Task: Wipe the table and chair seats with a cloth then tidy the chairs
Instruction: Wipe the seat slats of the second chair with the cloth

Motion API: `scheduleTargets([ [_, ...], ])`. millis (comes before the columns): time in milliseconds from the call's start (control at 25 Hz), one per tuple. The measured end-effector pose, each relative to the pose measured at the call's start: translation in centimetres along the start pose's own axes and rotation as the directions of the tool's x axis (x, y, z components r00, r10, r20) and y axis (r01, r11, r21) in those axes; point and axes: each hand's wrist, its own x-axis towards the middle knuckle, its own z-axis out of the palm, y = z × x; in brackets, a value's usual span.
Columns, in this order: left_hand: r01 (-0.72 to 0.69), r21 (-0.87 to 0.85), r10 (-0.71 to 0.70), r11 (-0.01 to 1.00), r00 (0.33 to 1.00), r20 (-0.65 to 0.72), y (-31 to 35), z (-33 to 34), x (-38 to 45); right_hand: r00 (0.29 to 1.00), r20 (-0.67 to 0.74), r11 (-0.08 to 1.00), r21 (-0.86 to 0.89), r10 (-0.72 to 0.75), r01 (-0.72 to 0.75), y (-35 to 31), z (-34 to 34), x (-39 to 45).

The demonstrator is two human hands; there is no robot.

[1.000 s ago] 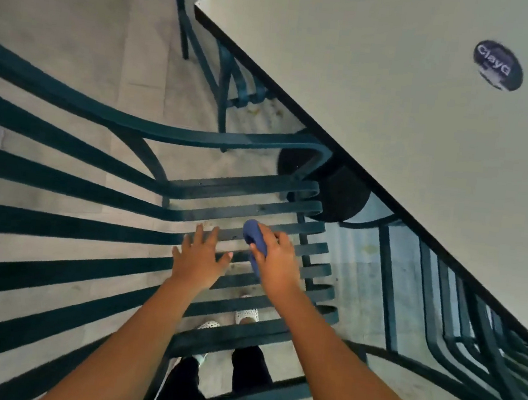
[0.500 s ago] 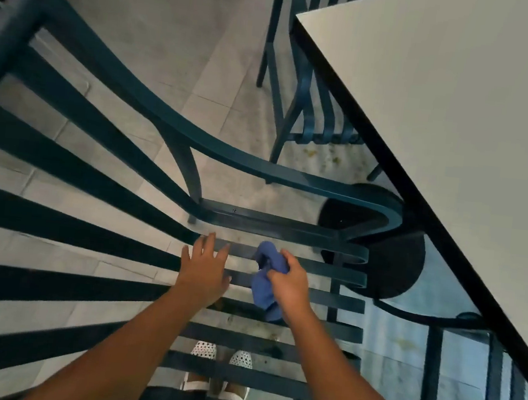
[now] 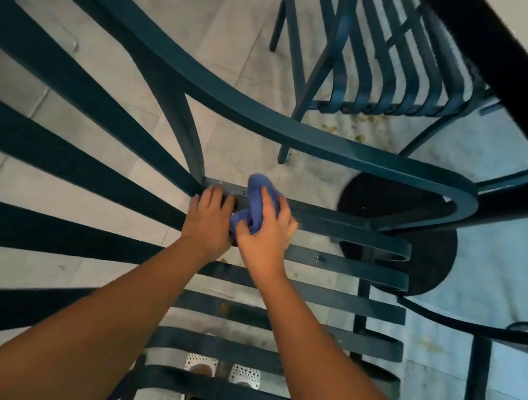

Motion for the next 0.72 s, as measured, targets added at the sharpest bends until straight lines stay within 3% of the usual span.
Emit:
scheduleTargets([
  [80, -0.04, 0.014, 0.04, 0.999, 0.999, -0.006, -0.8, 0.7, 0.7, 0.983, 0.18, 0.97, -0.243, 0.047, -0.002, 1.2, 0.9, 0.7],
  [240, -0.094, 0.1, 0.096, 0.991, 0.995, -0.015, -1.3, 0.6, 1.5, 0.99, 0.134, 0.916, -0.389, -0.044, 0.093, 2.1, 0.6, 2.2],
  [360, -0.115, 0.286, 0.087, 0.951, 0.99, 0.11, -1.6, 0.2, 2.0, 0.942, 0.331, 0.819, -0.522, -0.061, 0.236, 2.2, 0.7, 3.7],
  [560, -0.156, 0.432, 0.082, 0.888, 0.979, 0.186, -2.0, 0.3, 2.1, 0.827, 0.562, 0.742, -0.539, -0.036, 0.398, 0.7, 2.1, 6.2],
  [720, -0.133, 0.467, 0.046, 0.874, 0.98, 0.193, -1.7, 0.1, 2.8, 0.859, 0.512, 0.752, -0.575, 0.022, 0.323, -0.6, 3.7, 6.5],
])
